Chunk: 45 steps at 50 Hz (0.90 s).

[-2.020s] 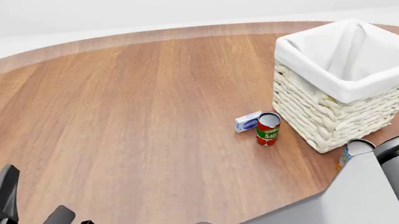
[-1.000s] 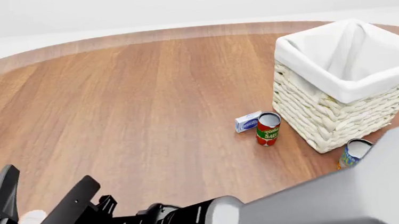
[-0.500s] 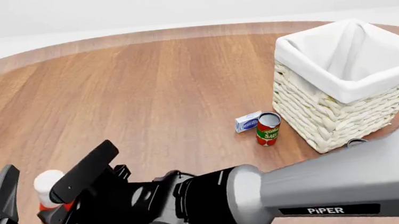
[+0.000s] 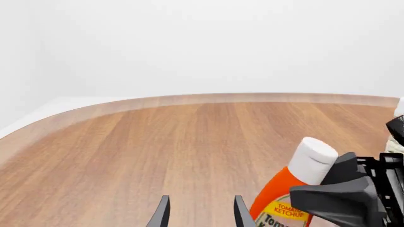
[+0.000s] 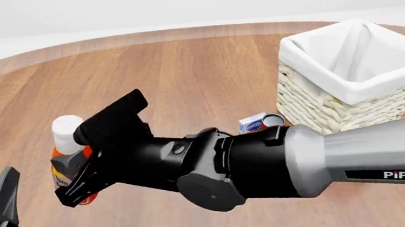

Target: Pick up the ketchup, and put it in the basket.

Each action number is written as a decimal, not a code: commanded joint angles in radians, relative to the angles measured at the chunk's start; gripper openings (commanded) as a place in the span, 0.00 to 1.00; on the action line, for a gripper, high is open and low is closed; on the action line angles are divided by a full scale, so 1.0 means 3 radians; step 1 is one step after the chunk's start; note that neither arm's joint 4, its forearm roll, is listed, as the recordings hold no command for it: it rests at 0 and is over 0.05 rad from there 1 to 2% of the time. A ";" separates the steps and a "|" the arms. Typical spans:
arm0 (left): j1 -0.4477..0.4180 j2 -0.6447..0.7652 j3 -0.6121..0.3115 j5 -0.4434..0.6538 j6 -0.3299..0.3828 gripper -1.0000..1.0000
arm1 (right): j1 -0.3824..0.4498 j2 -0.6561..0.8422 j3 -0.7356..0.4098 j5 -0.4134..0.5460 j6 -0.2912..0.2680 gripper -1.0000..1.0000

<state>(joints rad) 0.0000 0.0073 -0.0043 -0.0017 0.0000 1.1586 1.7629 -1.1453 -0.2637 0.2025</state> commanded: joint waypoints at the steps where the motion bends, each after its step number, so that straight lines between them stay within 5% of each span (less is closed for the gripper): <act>1: 0.0000 0.0000 0.0000 0.0000 0.0000 1.00 | -0.0071 -0.0286 0.0032 0.0035 0.0039 0.00; 45: 0.0000 0.0000 0.0000 0.0000 0.0000 1.00 | -0.0677 -0.0890 0.0121 0.0095 0.0078 0.00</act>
<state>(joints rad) 0.0000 0.0073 -0.0043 -0.0017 0.0000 1.0017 1.5336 -1.1117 -0.2306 0.2014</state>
